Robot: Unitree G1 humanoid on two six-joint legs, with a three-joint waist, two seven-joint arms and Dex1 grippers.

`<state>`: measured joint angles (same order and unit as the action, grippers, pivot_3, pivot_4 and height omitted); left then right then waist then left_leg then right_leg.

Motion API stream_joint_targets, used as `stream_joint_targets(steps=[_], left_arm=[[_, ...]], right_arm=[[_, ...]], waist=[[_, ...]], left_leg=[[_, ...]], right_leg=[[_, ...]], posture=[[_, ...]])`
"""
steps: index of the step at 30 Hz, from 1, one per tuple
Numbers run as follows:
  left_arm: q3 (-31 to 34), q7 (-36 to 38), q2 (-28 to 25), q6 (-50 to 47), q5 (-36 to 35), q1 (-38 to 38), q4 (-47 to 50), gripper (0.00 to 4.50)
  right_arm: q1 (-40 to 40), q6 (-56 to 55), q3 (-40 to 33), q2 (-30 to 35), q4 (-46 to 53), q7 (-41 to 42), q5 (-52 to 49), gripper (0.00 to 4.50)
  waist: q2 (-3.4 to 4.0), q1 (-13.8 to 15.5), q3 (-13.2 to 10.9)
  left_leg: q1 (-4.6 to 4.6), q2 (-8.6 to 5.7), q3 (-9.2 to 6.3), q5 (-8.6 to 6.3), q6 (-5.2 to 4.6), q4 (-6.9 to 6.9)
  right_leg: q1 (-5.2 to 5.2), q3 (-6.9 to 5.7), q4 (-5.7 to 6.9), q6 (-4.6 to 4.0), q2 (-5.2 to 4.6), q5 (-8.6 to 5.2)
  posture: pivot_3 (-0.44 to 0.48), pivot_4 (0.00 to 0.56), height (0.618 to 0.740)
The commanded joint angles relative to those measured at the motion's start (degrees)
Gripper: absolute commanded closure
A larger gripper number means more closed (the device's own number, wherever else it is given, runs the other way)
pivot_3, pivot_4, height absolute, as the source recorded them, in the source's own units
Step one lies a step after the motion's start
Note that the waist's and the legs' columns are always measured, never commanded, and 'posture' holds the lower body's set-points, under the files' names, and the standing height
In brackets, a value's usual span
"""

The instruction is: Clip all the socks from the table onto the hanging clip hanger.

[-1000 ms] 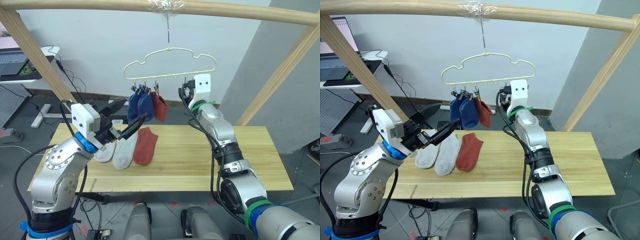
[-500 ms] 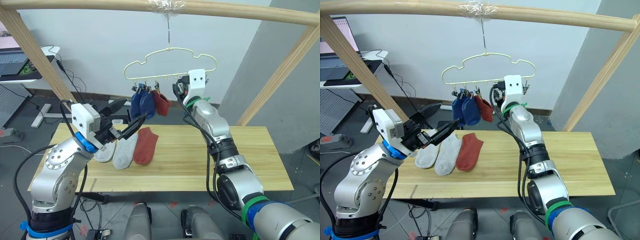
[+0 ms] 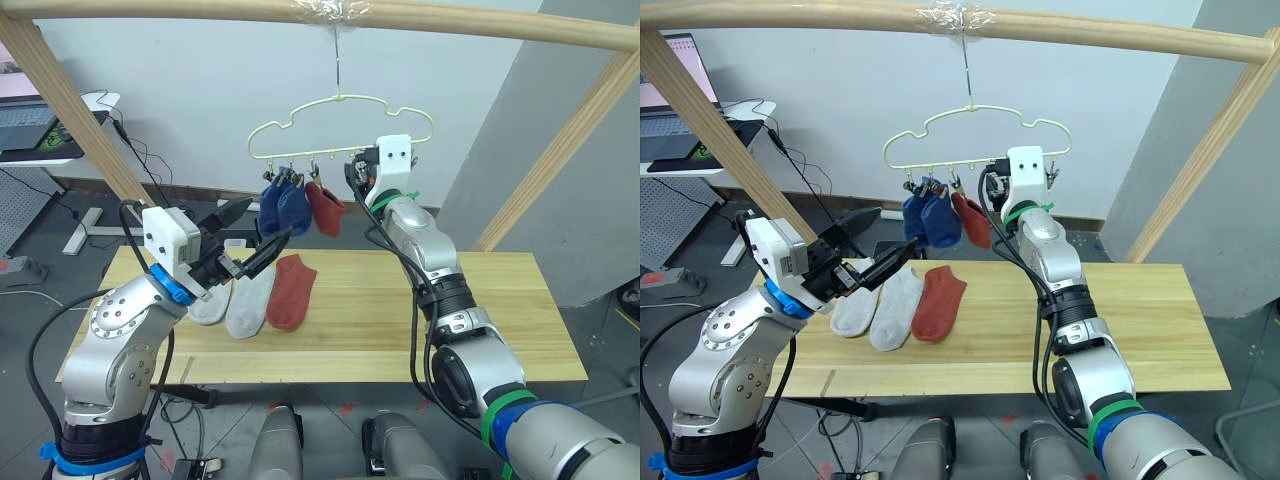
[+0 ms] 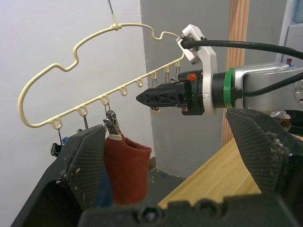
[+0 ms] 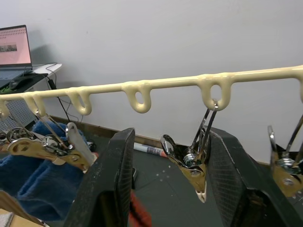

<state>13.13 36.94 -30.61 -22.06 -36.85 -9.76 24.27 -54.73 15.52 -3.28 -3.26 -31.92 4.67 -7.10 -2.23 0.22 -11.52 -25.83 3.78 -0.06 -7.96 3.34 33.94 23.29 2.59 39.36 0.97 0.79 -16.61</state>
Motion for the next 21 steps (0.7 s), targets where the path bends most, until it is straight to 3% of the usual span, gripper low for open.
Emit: stream_joint_targets(steps=[1, 14, 17, 21], left_arm=[[0.4, 0.3, -0.4, 0.8, -0.1, -0.5, 1.2, 0.00], [0.3, 0.9, 0.1, 1.4, 0.3, -0.4, 0.7, 0.00], [0.1, 0.7, 0.3, 1.2, 0.2, -0.4, 1.1, 0.00], [0.2, 0.6, 0.3, 1.1, 0.1, -0.2, 1.3, 0.00]], right_arm=[[-1.5, -1.4, -0.8, -0.1, 0.6, -0.3, -0.6, 2.23], [-1.9, -2.1, -1.4, 0.1, -0.4, -0.9, -1.0, 2.23], [-2.3, -2.5, -1.7, 0.4, -0.9, -1.3, -1.1, 2.75], [-2.6, -3.0, -1.9, 0.5, -1.5, -1.5, -1.0, 2.75]], waist=[[0.01, 0.0, 0.0], [0.03, 0.0, 0.0], [0.04, 0.0, 0.0], [0.06, 0.0, 0.0]], left_leg=[[0.00, 0.00, 0.00, 0.00, 0.00, 0.00], [-0.01, 0.00, 0.00, 0.00, 0.00, -0.02], [-0.01, 0.00, 0.00, 0.00, 0.00, -0.02], [-0.02, 0.00, 0.01, 0.00, 0.00, -0.02]], right_leg=[[0.00, 0.00, -0.01, 0.00, 0.00, 0.00], [0.00, 0.00, -0.04, 0.00, 0.00, 0.00], [0.00, 0.00, -0.05, 0.00, 0.00, 0.00], [0.00, 0.01, -0.08, 0.00, 0.00, 0.00]], posture=[[0.134, 0.197, 0.740], [0.131, 0.197, 0.740], [0.132, 0.196, 0.740], [0.132, 0.197, 0.740]])
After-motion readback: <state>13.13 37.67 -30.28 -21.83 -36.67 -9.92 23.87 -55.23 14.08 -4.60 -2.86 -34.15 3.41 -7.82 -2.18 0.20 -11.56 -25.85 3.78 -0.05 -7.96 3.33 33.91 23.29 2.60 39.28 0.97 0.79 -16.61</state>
